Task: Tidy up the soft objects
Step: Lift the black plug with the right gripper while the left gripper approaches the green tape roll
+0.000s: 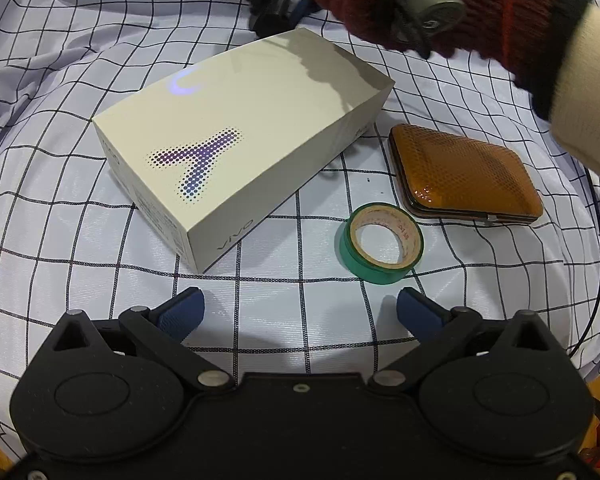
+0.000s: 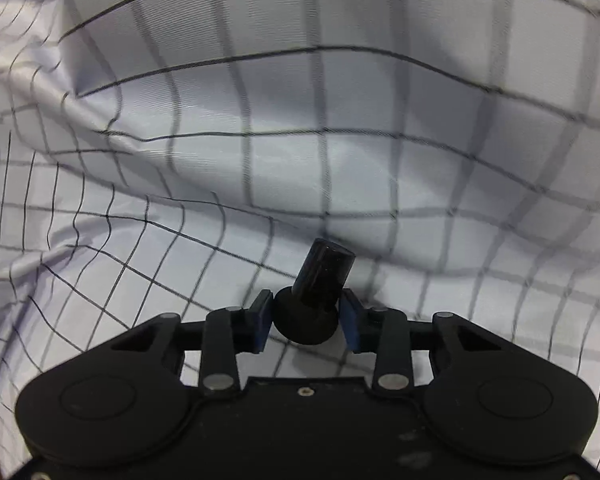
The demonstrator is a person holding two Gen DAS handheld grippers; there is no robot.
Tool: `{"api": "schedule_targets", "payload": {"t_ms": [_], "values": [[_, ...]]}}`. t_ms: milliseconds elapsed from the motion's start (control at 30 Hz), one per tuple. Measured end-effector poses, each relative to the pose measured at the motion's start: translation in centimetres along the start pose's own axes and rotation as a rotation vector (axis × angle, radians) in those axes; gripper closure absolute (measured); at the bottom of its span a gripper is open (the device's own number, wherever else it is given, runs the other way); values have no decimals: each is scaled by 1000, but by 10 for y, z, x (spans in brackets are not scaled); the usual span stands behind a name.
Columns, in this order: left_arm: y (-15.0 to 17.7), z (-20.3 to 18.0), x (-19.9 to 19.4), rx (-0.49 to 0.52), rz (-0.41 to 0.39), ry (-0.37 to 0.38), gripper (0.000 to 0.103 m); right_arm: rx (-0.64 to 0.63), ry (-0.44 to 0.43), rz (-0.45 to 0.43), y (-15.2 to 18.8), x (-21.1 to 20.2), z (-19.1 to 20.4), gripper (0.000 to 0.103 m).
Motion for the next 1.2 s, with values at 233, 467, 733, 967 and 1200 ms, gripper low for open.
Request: {"api": "schedule_targets", "payload": {"t_ms": [233, 467, 733, 967, 1200], "values": [[1, -1, 1, 12, -1, -17, 4, 186, 48, 5, 27, -24, -61, 68], [1, 1, 2, 4, 1, -27, 4, 439, 20, 106, 61, -36, -112, 65], [2, 0, 3, 1, 5, -38, 4, 302, 72, 33, 71, -64, -130, 51], [2, 1, 4, 5, 11, -43, 4, -90, 130, -88, 76, -81, -120, 39], [1, 2, 4, 4, 12, -41, 4, -464, 157, -146, 91, -76, -102, 36]]}}
Point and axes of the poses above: each gripper's, at about its wrist camera, not at the fingertips, and x roughly the way its jaws point, z to its left, y to its underside, the point moved 8 cm from there along x, roughly the way its jaws point, and after that the axes turned 7 degrees about y, right-handed, at the moved point
